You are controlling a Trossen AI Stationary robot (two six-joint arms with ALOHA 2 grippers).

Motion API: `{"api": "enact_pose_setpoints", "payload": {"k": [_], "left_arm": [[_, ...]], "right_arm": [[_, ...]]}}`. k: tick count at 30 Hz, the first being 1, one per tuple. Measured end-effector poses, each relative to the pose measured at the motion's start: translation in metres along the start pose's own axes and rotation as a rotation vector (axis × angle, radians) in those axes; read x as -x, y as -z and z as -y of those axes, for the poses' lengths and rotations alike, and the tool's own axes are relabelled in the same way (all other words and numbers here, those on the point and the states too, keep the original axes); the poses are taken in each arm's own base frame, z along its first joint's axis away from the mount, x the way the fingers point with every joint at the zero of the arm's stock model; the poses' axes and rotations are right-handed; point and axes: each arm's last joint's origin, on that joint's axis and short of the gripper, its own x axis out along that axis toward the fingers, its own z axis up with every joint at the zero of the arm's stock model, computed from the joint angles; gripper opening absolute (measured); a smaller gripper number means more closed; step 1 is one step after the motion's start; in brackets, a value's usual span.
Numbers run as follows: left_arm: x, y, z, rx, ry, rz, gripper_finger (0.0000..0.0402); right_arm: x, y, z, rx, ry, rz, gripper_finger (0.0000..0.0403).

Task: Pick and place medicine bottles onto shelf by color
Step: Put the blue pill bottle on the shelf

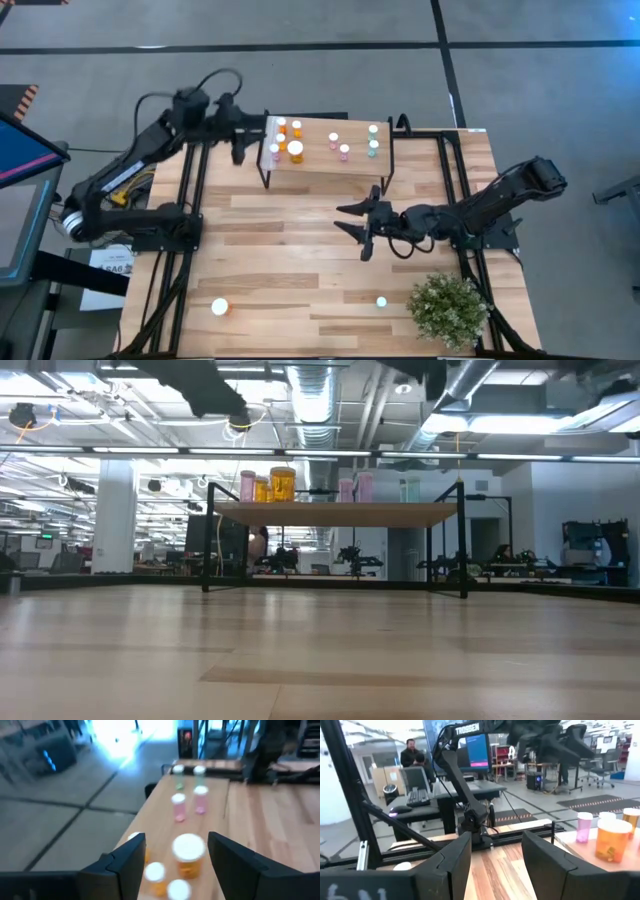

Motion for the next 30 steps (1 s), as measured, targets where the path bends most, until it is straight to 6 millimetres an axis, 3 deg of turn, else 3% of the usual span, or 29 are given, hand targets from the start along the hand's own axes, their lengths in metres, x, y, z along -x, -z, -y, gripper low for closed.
{"api": "enact_pose_setpoints", "payload": {"k": [6, 13, 23, 30], "left_arm": [[0.019, 0.019, 0.040, -0.029, 0.021, 0.181, 0.0185], [0.025, 0.037, 0.068, 0.003, 0.113, 0.296, 0.0182], [0.011, 0.042, 0.085, -0.037, 0.127, 0.349, 0.0182], [0.001, 0.044, 0.091, -0.036, 0.169, 0.316, 0.0182]], "right_arm": [[-0.009, -0.024, -0.011, 0.092, -0.004, -0.140, 0.0196], [-0.010, -0.043, -0.020, 0.136, -0.073, -0.376, 0.0196], [0.011, -0.055, -0.043, 0.122, -0.142, -0.588, 0.0196], [0.023, -0.047, -0.047, 0.078, -0.115, -0.710, 0.0196]]}}
